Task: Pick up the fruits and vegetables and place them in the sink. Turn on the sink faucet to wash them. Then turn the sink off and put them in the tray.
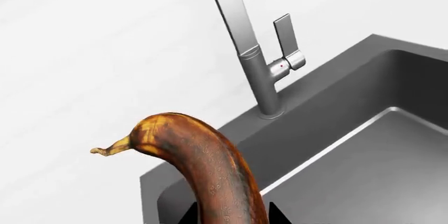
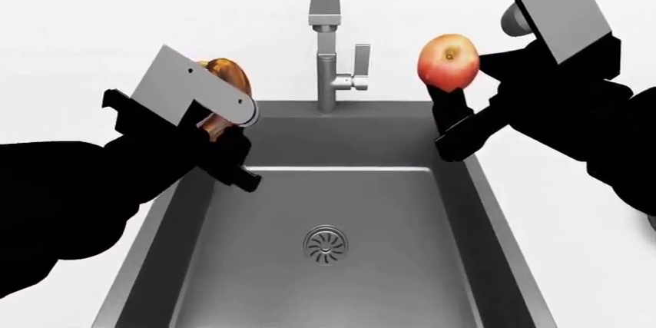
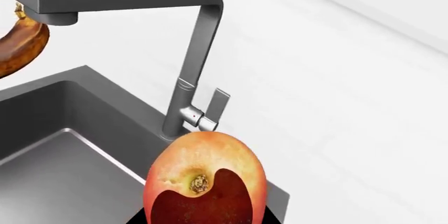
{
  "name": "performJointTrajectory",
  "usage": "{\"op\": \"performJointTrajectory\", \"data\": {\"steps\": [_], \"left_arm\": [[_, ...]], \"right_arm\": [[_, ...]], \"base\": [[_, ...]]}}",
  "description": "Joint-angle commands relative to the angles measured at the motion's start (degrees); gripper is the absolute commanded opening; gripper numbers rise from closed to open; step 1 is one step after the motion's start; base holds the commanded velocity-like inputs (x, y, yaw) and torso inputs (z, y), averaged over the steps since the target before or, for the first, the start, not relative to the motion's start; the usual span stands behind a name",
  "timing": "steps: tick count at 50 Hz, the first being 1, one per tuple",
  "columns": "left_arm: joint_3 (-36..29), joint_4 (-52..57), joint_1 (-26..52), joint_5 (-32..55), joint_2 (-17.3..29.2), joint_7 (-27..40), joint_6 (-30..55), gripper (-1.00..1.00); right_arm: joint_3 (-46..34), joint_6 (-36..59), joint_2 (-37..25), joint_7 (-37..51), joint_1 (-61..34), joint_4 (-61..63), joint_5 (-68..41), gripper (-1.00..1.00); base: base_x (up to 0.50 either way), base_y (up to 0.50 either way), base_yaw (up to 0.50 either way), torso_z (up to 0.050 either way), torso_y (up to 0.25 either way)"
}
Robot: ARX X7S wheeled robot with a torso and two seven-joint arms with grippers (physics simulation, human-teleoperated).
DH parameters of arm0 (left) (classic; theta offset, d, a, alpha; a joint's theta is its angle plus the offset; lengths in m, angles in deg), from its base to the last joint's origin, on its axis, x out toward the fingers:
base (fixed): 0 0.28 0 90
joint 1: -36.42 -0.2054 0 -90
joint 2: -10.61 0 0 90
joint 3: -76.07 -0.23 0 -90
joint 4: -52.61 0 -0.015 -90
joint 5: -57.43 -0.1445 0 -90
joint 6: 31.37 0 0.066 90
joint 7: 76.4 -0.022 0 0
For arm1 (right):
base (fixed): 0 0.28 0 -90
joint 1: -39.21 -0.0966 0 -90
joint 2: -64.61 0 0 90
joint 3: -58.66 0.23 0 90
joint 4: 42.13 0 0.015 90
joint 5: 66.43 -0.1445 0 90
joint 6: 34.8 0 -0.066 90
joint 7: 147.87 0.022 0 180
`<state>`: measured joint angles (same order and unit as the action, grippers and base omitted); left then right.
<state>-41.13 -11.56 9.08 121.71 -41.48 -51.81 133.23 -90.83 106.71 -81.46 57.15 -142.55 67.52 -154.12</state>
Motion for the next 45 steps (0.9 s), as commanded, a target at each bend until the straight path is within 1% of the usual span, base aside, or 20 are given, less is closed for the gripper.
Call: {"op": "performJointTrajectory", "data": {"steps": [1, 12, 18, 23, 30, 45], "left_arm": [[-2.2, 1.6, -0.8, -0.7, -1.6, 0.0, -1.0, -1.0], [-14.2, -2.6, -0.2, -8.5, -7.1, -4.5, -2.9, -1.0], [-20.7, -5.6, 3.0, -10.1, -9.4, -10.2, -2.1, -1.0], [-27.2, -9.2, 4.9, -13.6, -10.7, -16.0, -4.1, -1.0], [-32.7, -11.2, 6.6, -15.2, -11.9, -22.2, -5.8, -1.0], [-38.8, -21.4, 4.0, -20.2, -15.0, -24.4, -9.1, -1.0]], "right_arm": [[0.5, 0.3, 0.5, -0.5, -0.7, 0.2, 0.5, -1.0], [1.0, 1.3, 1.0, -0.7, -2.5, 0.7, 0.1, -1.0], [1.2, 1.6, 1.1, -0.5, -3.1, 1.0, 0.1, -1.0], [1.4, 1.9, 1.2, -0.3, -3.7, 1.3, 0.3, -1.0], [1.5, 1.8, 1.0, -0.3, -3.7, 1.5, 0.6, -1.0], [1.7, 1.8, 1.1, 0.2, -3.7, 1.8, 0.1, -1.0]], "base": [[0.0, 0.0, 0.0, 0.0, 0.0], [0.0, 0.0, 0.0, 0.0, 0.0], [0.0, 0.0, 0.0, 0.0, 0.0], [0.0, 0.0, 0.0, 0.0, 0.002], [0.0, 0.0, 0.0, 0.0, 0.0], [0.0, 0.0, 0.0, 0.0, 0.0]]}}
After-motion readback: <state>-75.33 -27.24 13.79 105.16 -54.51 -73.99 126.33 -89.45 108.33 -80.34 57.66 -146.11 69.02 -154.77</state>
